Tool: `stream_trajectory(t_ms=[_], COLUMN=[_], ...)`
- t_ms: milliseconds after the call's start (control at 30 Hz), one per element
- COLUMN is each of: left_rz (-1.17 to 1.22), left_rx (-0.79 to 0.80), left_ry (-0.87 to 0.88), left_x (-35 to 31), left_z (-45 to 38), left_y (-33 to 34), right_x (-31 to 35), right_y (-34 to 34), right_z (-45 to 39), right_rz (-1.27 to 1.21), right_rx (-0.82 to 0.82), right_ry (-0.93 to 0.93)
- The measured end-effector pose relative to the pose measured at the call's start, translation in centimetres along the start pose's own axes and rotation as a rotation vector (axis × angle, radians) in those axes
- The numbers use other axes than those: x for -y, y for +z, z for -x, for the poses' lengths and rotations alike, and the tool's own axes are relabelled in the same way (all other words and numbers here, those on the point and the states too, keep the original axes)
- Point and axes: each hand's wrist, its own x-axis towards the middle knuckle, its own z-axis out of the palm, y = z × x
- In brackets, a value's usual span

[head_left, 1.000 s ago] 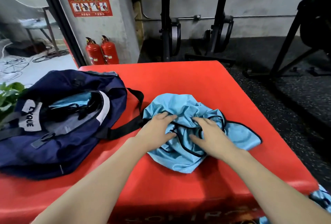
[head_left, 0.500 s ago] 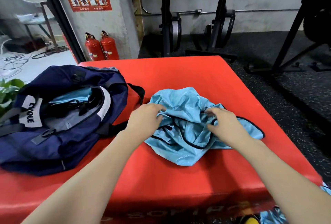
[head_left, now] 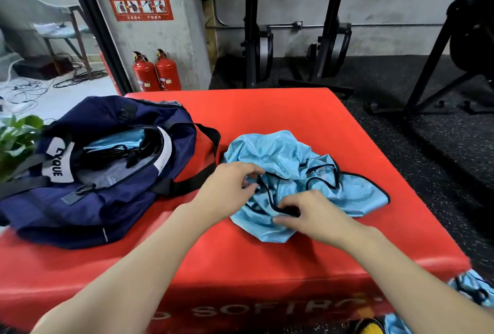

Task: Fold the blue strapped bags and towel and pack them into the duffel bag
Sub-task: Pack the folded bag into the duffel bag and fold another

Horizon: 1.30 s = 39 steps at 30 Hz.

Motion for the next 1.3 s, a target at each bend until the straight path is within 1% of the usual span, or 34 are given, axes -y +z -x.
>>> stream_trajectory(t_ms=[67,133,167,233,300,400,467,533,567,600,633,700,733,767,833,867,900,933,1000,1033,1067,1133,1200,1233,1300], left_rz=[0.053,0.107,0.140,0.220,0.277,0.321,0.287,0.236,0.248,0.302,0.407,0.618,0.693,0.745,0.800,0.814,0.820,0.821,0.831,0.836,0.836,0.803,0.644,0.533,0.326], left_rx=[0.039,0.028,0.012,-0.010,0.000,0.090,0.126,0.063,0.022,-0.013,-0.035,-0.100,-0.141,-0.176,-0.222,-0.240,-0.253,-0.269,-0.297,-0.305,-0.313,-0.337,-0.375,-0.412,-0.492], left_ry=[0.007,0.005,0.003,-0.005,-0.024,-0.062,-0.055,-0.041,-0.055,-0.082,-0.113,-0.170,-0.190,-0.207,-0.227,-0.233,-0.235,-0.236,-0.239,-0.241,-0.252,-0.285,-0.311,-0.291,-0.145], left_x=[-0.3,-0.4,-0.4,-0.7,-1.3,-1.9,-1.7,-1.5,-1.6,-1.7,-1.9,-2.3,-2.5,-2.5,-2.4,-2.4,-2.4,-2.3,-2.1,-1.8,-1.5,-0.8,-0.3,-0.4,-0.8], left_z=[0.4,0.7,0.9,1.0,1.2,1.3,1.2,0.9,0.7,0.4,0.2,-0.3,-0.5,-0.6,-0.8,-0.9,-0.9,-1.0,-1.2,-1.4,-1.5,-1.9,-2.2,-2.1,-1.8], left_y=[-0.1,-0.1,-0.2,-0.4,-0.7,-0.9,-0.3,0.0,-0.1,-0.4,-0.9,-2.2,-2.8,-3.2,-3.7,-3.9,-3.9,-3.9,-3.9,-3.8,-3.7,-3.4,-3.0,-2.8,-2.5], right_x=[1.0,1.7,1.8,2.1,2.3,2.4,2.1,1.9,1.8,1.8,1.8,1.9,2.0,2.4,3.2,3.3,3.3,3.1,2.4,2.1,1.8,1.8,2.6,3.2,4.1], right_y=[-0.2,-0.7,-0.9,-1.4,-2.1,-3.3,-3.9,-4.4,-4.6,-4.7,-4.6,-4.1,-3.7,-3.2,-1.9,-1.2,-0.5,0.1,0.6,0.5,0.3,-0.9,-2.5,-3.4,-4.8], right_z=[0.0,-0.1,-0.2,-0.2,-0.5,-1.4,-1.9,-2.1,-2.1,-2.0,-1.8,-1.0,-0.6,-0.1,0.6,0.7,0.7,0.5,-0.1,-0.4,-0.7,-1.0,-1.3,-1.5,-1.9], right_rz=[-0.223,-0.436,-0.512,-0.628,-0.722,-0.802,-0.869,-0.944,-0.945,-0.902,-0.802,-0.525,-0.424,-0.366,-0.200,-0.049,0.104,0.205,0.259,0.221,0.130,-0.171,-0.404,-0.504,-0.723], right_rx=[-0.157,-0.295,-0.337,-0.389,-0.435,-0.492,-0.526,-0.562,-0.582,-0.611,-0.648,-0.688,-0.651,-0.564,-0.335,-0.245,-0.197,-0.178,-0.233,-0.286,-0.344,-0.444,-0.485,-0.497,-0.533], right_ry=[-0.034,-0.047,-0.044,-0.044,-0.042,-0.015,0.018,0.049,0.065,0.082,0.092,0.060,0.030,0.012,0.034,0.052,0.068,0.089,0.126,0.133,0.139,0.122,0.084,0.058,0.024])
